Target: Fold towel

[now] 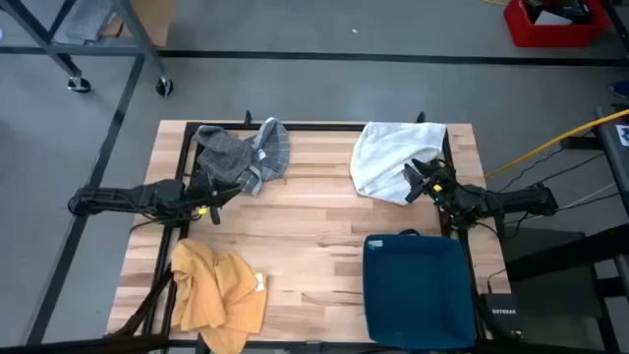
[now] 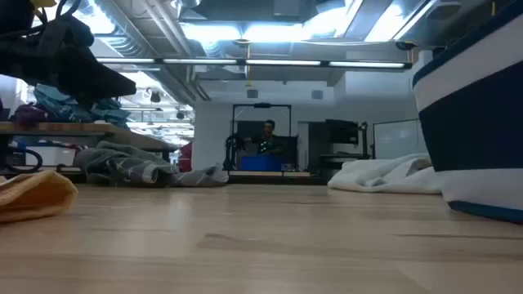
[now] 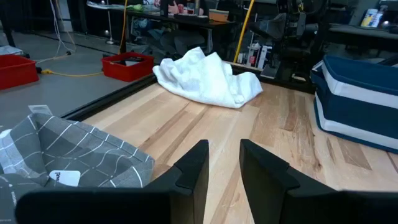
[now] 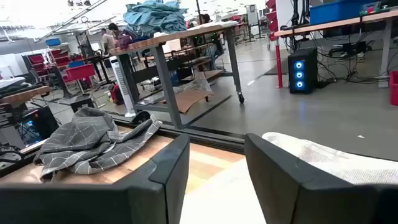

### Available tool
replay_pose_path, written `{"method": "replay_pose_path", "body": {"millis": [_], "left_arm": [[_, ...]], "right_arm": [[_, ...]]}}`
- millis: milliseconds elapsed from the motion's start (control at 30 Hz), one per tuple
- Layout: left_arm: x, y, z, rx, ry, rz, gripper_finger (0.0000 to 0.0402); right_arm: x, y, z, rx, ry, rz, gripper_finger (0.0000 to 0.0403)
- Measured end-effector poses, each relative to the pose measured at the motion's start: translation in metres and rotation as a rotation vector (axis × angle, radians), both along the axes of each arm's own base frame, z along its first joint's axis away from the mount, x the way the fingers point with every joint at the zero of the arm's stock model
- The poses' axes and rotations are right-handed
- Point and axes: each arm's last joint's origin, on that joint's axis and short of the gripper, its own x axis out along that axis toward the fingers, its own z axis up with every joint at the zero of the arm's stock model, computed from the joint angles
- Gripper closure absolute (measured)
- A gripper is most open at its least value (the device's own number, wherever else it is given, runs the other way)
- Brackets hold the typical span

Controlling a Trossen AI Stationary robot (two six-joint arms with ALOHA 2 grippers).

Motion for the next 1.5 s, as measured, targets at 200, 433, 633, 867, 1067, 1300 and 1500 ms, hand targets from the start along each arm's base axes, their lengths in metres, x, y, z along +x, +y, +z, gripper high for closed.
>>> {"method": "replay_pose_path", "body": {"millis": [200, 433, 633, 867, 1067, 1300, 1500], "left_arm": [[0.0000, 0.0000, 0.0000, 0.000, 0.000, 0.000, 0.0320], [0.0000, 0.0000, -0.0001, 0.000, 0.000, -0.001, 0.0320], [0.0000, 0.0000, -0.0001, 0.000, 0.001, 0.000, 0.0320], [0.0000, 0.0000, -0.0001, 0.000, 0.001, 0.000, 0.0320], [0.0000, 0.0000, -0.0001, 0.000, 0.000, -0.001, 0.0320], [0.0000, 0.0000, -0.0001, 0.000, 0.000, 0.000, 0.0320], [0.0000, 0.0000, -0.0001, 0.000, 0.000, 0.000, 0.0320]], "right_arm": [[0.0000, 0.0000, 0.0000, 0.000, 0.000, 0.000, 0.0242], [0.0000, 0.0000, 0.0000, 0.000, 0.000, 0.000, 0.0242], [0.0000, 0.0000, 0.0000, 0.000, 0.000, 0.000, 0.0242], [0.0000, 0.0000, 0.0000, 0.000, 0.000, 0.000, 0.0242], [0.0000, 0.0000, 0.0000, 0.000, 0.000, 0.000, 0.0242], [0.0000, 0.0000, 0.0000, 0.000, 0.000, 0.000, 0.0242], [-0.0005, -0.0004, -0.0001, -0.002, 0.003, -0.020, 0.0242]]}}
